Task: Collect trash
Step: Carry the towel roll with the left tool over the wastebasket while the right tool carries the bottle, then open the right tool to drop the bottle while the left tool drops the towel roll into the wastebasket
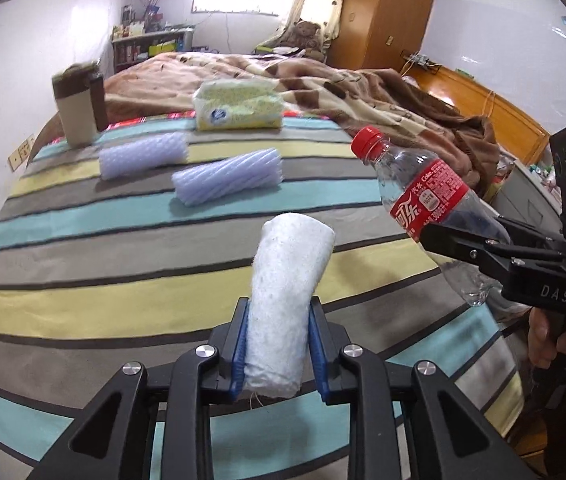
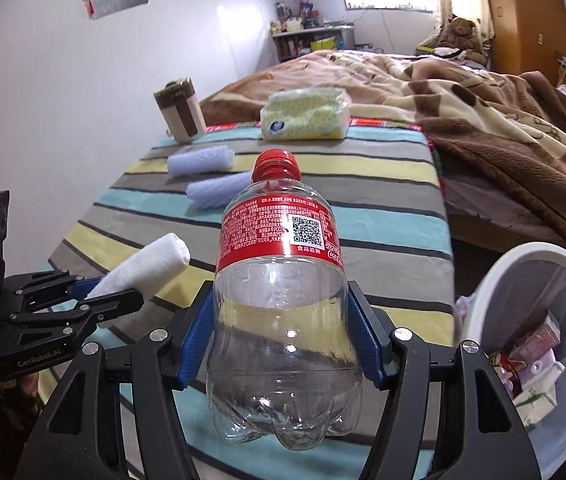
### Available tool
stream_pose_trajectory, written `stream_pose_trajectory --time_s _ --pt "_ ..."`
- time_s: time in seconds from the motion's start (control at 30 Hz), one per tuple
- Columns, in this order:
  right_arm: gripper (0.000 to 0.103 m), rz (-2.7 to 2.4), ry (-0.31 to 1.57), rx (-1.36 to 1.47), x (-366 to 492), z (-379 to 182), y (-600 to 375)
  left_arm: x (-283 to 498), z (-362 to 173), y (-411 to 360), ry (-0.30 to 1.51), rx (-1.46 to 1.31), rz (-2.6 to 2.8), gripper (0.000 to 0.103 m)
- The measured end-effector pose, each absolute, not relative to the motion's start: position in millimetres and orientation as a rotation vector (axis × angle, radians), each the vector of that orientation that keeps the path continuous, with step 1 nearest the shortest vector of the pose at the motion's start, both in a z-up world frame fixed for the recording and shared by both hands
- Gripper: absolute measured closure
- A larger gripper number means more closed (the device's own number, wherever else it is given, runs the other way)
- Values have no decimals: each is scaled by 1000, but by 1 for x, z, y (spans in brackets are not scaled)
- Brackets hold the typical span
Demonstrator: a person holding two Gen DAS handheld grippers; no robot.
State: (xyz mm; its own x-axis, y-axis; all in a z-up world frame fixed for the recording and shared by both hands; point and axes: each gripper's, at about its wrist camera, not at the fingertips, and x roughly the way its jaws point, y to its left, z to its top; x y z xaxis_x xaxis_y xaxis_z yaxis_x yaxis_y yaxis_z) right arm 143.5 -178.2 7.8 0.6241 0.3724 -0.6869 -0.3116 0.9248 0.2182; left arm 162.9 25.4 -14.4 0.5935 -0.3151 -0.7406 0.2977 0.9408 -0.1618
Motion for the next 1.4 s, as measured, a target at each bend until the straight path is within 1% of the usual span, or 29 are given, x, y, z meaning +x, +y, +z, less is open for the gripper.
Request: stream_pose_trajectory --time_s 0.4,0.73,1.07,1.4 --pt "39 279 696 148 114 35 -231 152 24 -32 777 -27 -441 76" --pt "39 165 644 212 98 42 -279 140 43 -92 714 18 -493 76" --pt "39 46 634 244 86 38 -318 139 46 -149 713 48 -580 76" --pt "39 -65 665 257 88 18 -346 157 32 -201 756 54 -634 75"
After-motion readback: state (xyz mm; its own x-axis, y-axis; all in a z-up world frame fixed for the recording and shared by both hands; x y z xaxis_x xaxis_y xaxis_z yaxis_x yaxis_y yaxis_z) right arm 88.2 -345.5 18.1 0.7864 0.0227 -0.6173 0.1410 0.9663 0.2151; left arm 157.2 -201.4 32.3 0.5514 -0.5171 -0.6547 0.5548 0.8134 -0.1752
